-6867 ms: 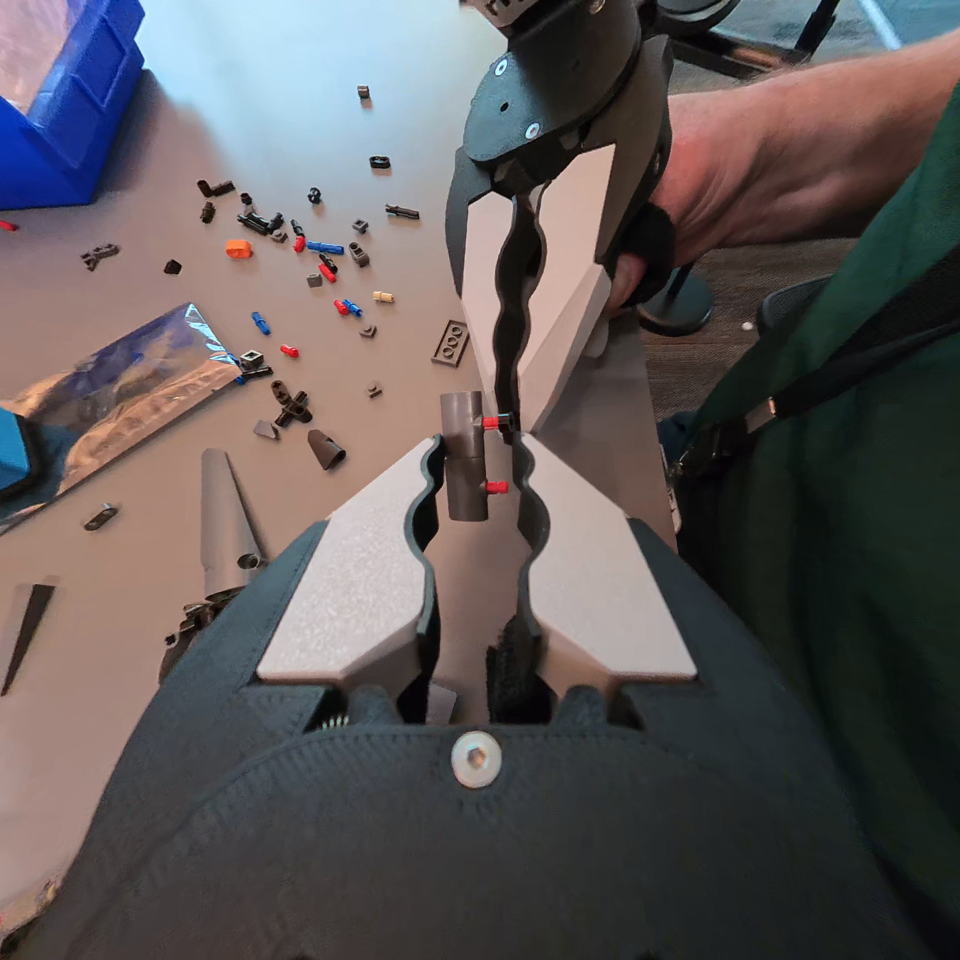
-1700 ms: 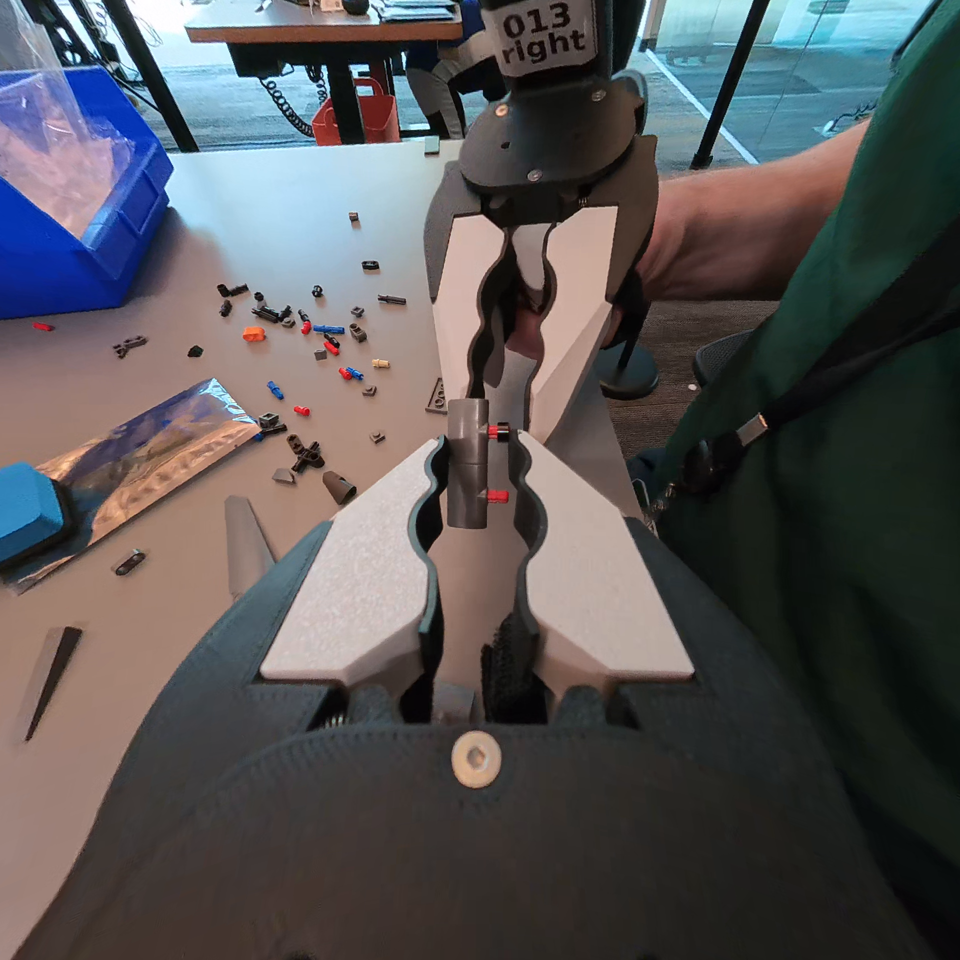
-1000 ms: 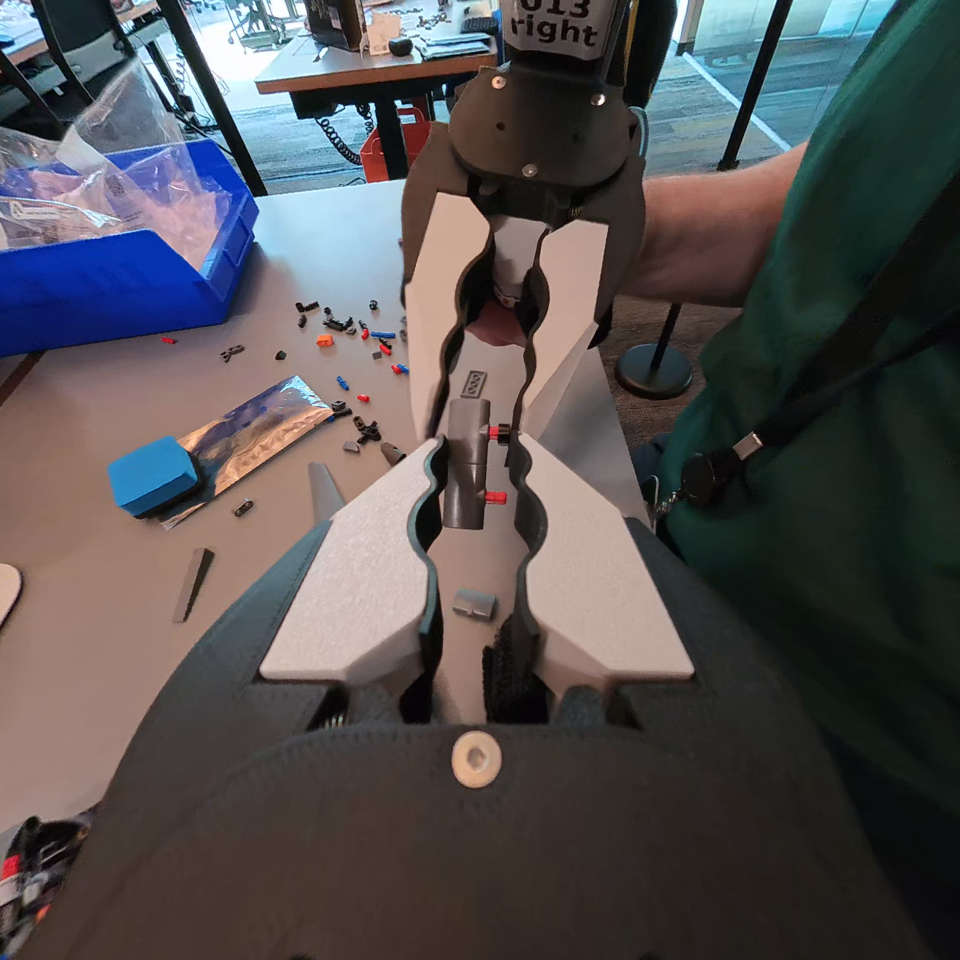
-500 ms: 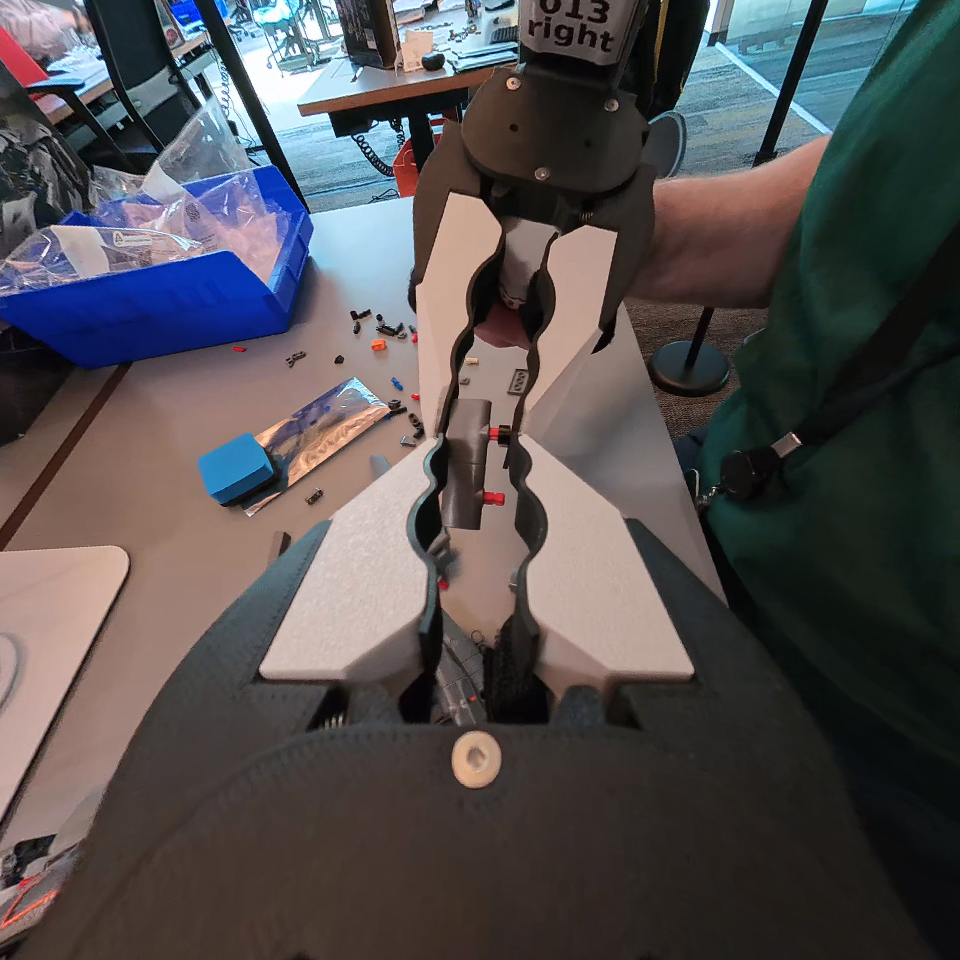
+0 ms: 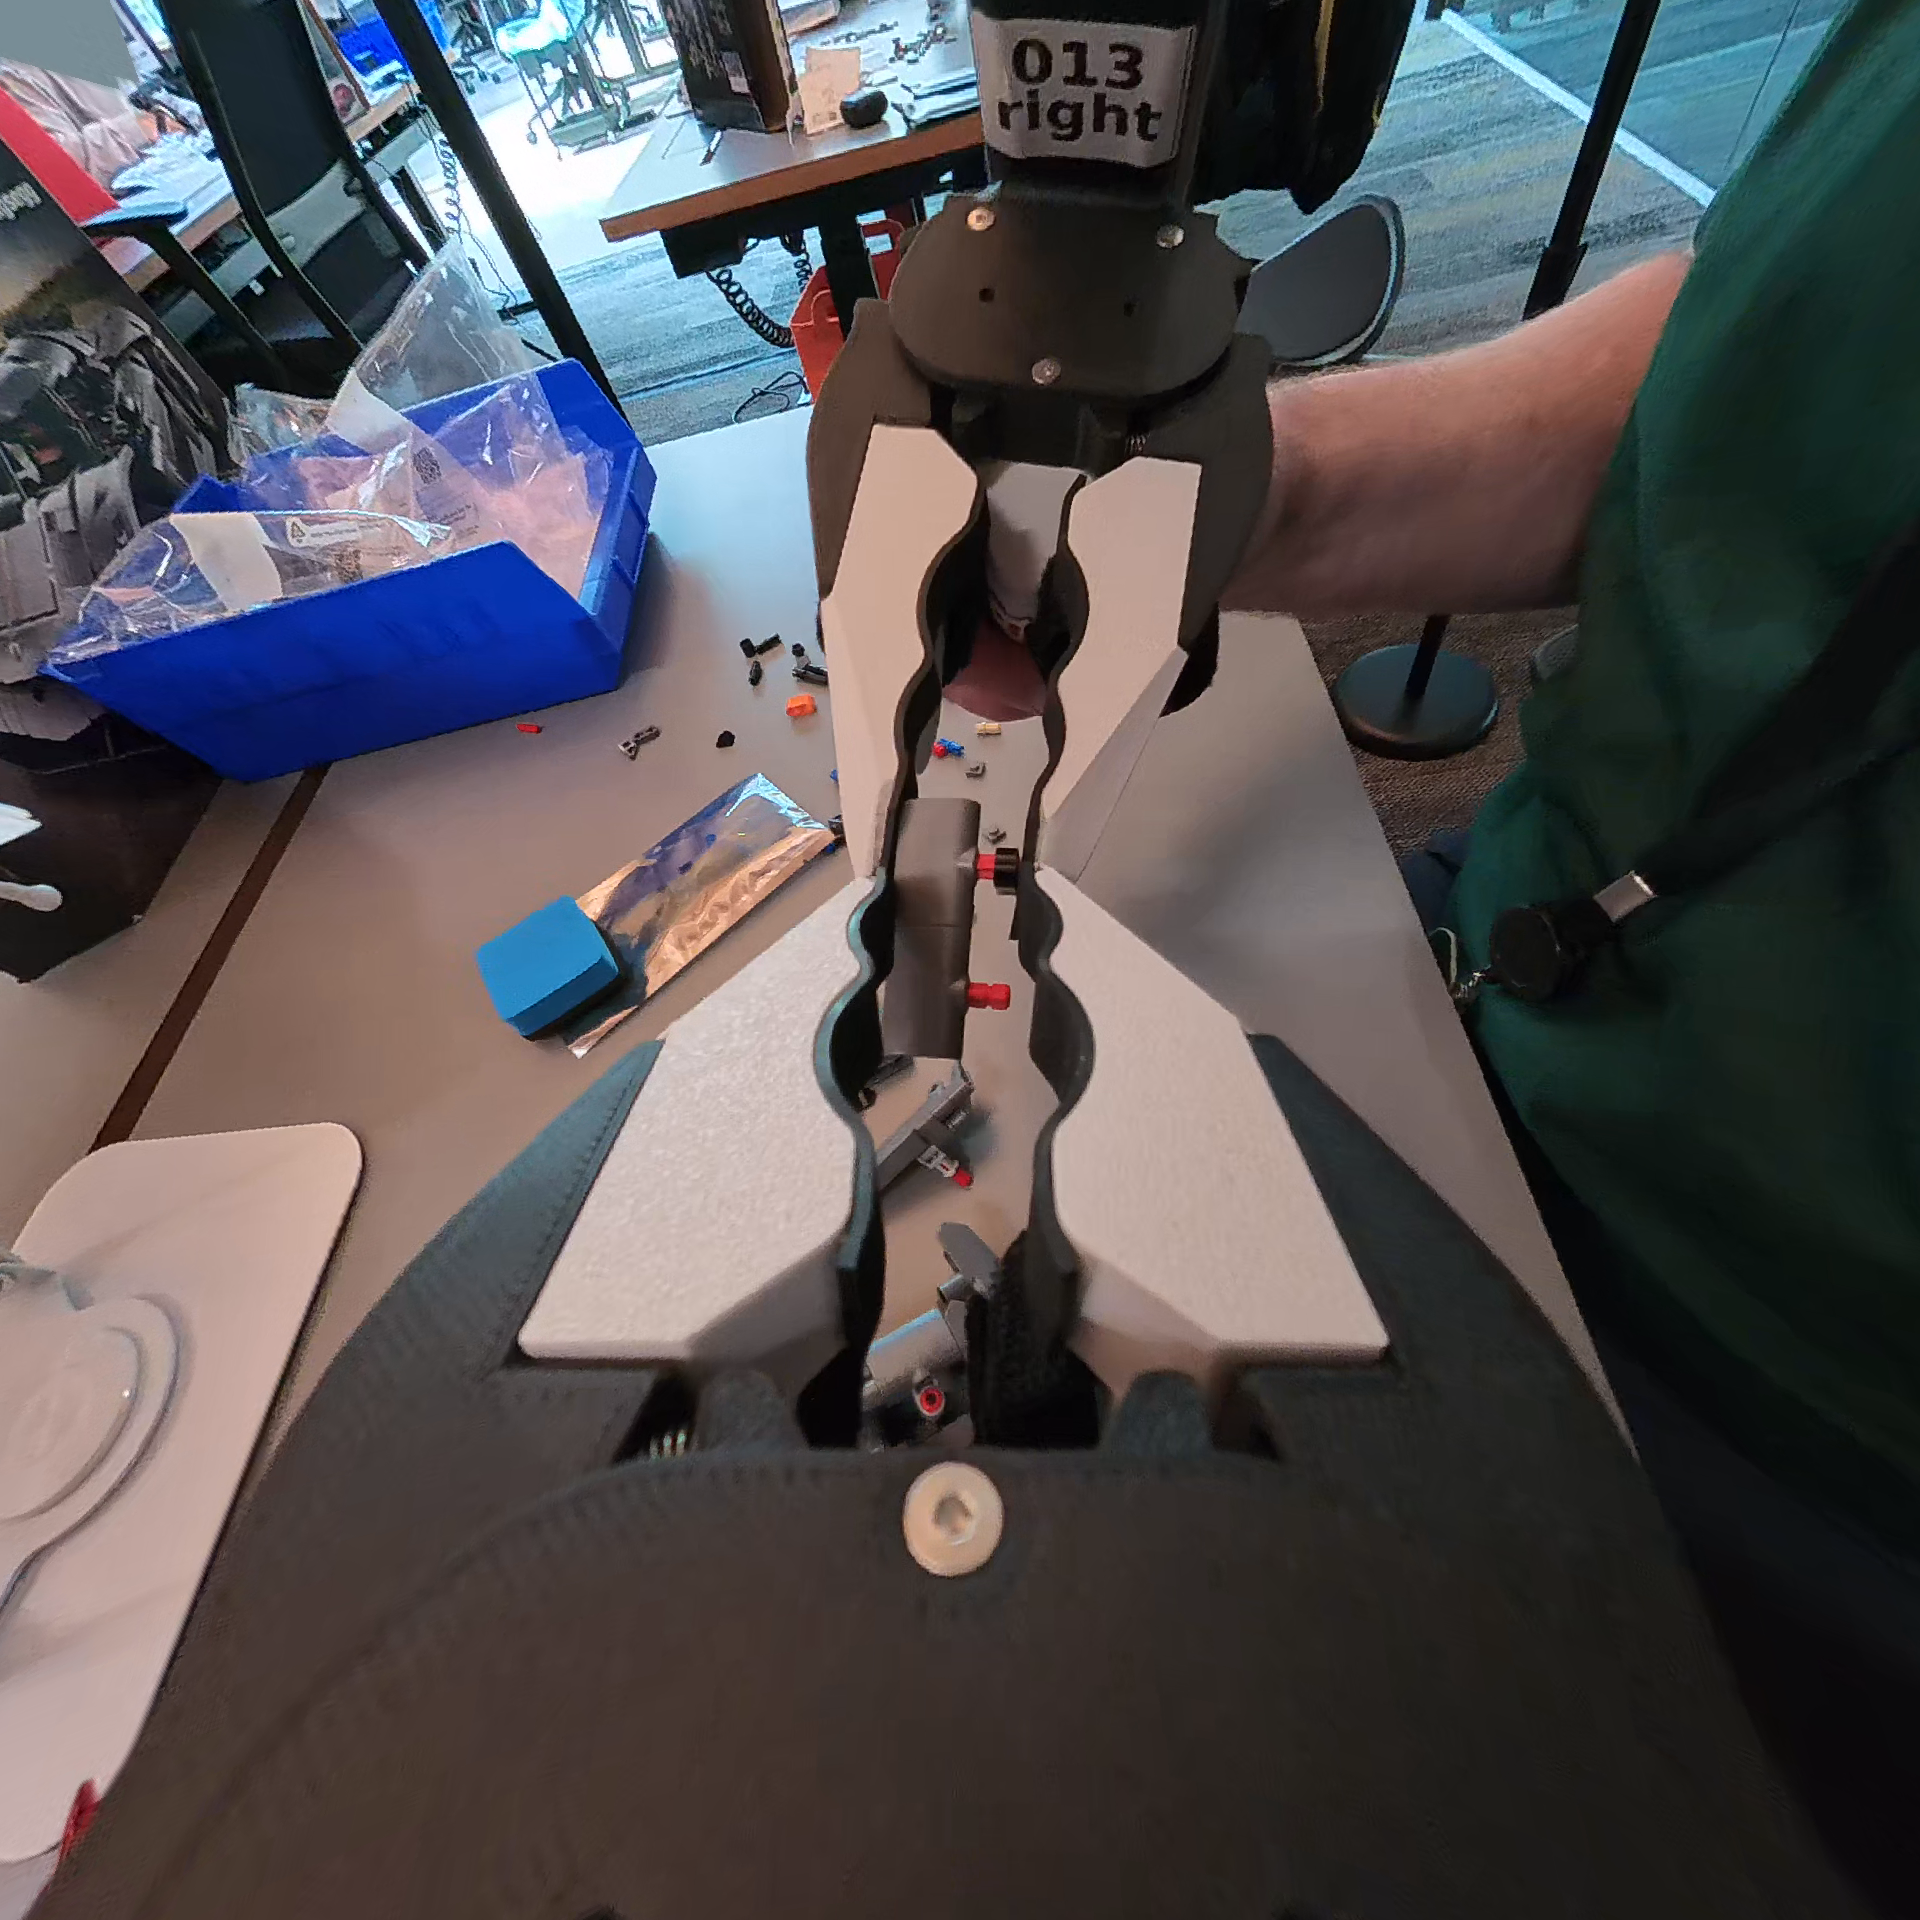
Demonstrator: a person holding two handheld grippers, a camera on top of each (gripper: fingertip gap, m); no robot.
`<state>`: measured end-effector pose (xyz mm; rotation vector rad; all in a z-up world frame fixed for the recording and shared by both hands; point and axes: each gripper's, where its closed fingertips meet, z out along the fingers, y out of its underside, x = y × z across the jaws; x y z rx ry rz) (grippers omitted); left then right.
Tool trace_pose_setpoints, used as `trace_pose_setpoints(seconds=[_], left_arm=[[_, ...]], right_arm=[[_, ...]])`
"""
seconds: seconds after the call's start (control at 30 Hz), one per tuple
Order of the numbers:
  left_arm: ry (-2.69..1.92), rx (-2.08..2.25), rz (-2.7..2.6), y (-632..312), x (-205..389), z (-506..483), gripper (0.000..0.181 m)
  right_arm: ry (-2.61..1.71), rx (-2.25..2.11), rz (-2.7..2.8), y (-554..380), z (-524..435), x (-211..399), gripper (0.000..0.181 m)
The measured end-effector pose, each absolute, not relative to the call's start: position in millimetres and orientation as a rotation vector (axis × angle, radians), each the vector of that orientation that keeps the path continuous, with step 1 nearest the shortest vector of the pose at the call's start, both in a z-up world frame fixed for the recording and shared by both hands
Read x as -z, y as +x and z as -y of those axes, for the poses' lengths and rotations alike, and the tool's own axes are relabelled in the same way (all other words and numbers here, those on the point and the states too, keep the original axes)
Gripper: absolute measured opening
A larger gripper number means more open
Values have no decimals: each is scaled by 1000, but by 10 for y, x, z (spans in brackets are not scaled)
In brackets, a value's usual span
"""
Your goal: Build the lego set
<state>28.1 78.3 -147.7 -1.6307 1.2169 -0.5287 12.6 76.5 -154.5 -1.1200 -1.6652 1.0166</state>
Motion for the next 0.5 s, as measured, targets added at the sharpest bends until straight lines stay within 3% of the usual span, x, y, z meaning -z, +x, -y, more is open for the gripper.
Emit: trace_pose_setpoints(seconds=[0.5], left_arm=[[-1651, 524, -1275, 308, 1545, -799, 21]], right_arm=[[-1136, -1066, 1669, 153, -785, 1608, 22]])
